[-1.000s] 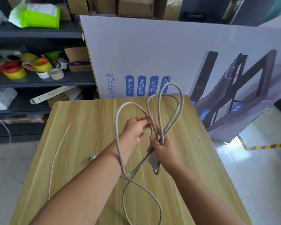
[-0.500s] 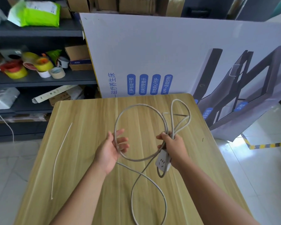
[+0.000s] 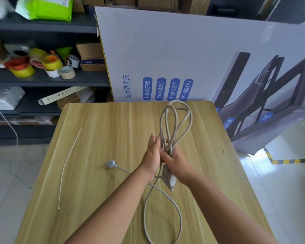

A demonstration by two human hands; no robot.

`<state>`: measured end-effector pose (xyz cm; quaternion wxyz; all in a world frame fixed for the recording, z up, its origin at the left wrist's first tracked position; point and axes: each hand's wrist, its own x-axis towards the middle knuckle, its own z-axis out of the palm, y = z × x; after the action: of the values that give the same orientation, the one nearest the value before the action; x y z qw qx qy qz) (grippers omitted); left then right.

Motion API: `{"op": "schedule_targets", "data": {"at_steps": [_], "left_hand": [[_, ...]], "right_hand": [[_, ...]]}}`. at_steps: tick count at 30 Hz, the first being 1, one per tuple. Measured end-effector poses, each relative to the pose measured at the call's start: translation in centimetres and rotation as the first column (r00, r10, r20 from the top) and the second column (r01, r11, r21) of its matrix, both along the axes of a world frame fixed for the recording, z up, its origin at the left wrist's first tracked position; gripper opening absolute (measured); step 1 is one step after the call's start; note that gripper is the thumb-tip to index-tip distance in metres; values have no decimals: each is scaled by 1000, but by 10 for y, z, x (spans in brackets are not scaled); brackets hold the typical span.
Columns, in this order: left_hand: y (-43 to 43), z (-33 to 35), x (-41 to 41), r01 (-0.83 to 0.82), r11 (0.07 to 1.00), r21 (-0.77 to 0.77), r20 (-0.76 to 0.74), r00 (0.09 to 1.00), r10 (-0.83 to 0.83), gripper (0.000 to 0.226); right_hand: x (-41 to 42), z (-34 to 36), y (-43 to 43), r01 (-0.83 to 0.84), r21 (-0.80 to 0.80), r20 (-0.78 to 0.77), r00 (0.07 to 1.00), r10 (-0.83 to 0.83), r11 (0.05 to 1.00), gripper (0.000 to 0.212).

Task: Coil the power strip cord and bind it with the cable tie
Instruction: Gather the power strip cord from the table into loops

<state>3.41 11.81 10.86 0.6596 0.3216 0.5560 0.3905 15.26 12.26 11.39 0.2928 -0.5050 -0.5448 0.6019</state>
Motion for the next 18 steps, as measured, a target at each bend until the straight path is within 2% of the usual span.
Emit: {"op": "schedule_targets", "data": {"at_steps": [2, 4, 6, 7, 9, 10, 11, 13, 15, 16, 18], "left_hand": [[-3, 8, 8, -19, 999, 43, 44, 999, 17, 69], [-5, 7, 9, -1, 997, 80, 72, 997, -5, 62], [-8, 0, -1, -42, 988, 149, 61, 998, 33, 55], [-9, -9, -8, -124, 980, 158, 52, 992, 117, 54], [-19, -34, -21, -325, 944, 55, -50, 944, 327, 52], [-28, -49, -25, -400, 915, -48, -136, 910, 391, 49], [-39, -60, -27, -423, 893, -156, -214, 897, 387, 47], [-61, -80, -25, -317, 887, -336, -260, 936, 236, 53], [-76, -95, -24, -92, 915, -392, -335, 941, -48, 63], [-80, -103, -23, 2, 929, -370, -445, 877, -179, 63], [-77, -112, -24, 94, 942, -321, -672, 679, -297, 48]], "right_hand": [[-2, -1, -1, 69, -4, -33, 997, -69, 998, 29], [-1, -1, -2, 178, -50, -86, 979, -182, 983, 14], [2, -1, -1, 261, -133, -149, 948, -280, 956, 17], [3, 0, 1, 279, -180, -194, 930, -312, 943, 21], [6, 6, 6, 298, -233, -283, 890, -357, 926, 29], [7, 13, 8, 304, -240, -312, 875, -370, 922, 32], [8, 21, 10, 305, -242, -338, 864, -374, 921, 35], [10, 40, 13, 283, -238, -419, 833, -361, 929, 40], [13, 60, 16, 241, -212, -527, 788, -319, 947, 42], [13, 69, 17, 223, -188, -568, 770, -291, 956, 39], [16, 87, 19, 218, -118, -612, 753, -244, 969, 32]]}}
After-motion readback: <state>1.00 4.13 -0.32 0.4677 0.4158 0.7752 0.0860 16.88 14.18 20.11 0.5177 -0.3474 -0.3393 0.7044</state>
